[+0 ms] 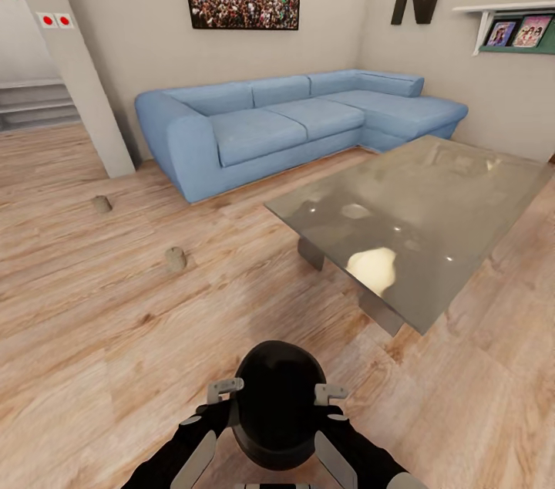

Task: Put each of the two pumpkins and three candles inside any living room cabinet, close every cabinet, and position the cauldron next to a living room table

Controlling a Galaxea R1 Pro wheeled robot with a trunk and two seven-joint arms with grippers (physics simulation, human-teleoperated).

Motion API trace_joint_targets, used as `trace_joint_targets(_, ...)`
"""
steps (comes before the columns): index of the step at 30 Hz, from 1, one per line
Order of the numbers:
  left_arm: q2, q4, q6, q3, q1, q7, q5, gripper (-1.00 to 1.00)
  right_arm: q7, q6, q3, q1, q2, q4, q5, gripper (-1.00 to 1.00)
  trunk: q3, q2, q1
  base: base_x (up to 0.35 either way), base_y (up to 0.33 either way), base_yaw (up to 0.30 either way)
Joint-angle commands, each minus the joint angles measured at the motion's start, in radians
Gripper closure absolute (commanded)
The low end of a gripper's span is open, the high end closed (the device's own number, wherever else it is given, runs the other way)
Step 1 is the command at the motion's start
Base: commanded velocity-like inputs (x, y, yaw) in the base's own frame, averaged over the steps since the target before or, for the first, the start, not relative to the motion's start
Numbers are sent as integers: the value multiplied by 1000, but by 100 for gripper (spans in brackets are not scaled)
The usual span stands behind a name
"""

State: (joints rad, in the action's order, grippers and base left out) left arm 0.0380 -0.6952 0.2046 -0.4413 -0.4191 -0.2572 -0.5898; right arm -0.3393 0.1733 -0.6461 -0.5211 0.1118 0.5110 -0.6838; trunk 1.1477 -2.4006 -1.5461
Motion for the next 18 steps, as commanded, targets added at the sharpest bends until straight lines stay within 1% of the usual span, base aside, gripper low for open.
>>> trace_joint_targets(1, -1, -9, -31, 3, -1, -7, 1, 100, -12, 6, 45, -1, -24, 1, 8, 100, 1, 0, 0, 0, 0, -2)
trace_joint_targets(18, -1, -9, -31, 3, -1, -7, 1, 100, -12, 6, 45, -1, -24, 1, 7, 100, 1, 0, 0, 0, 0, 0)
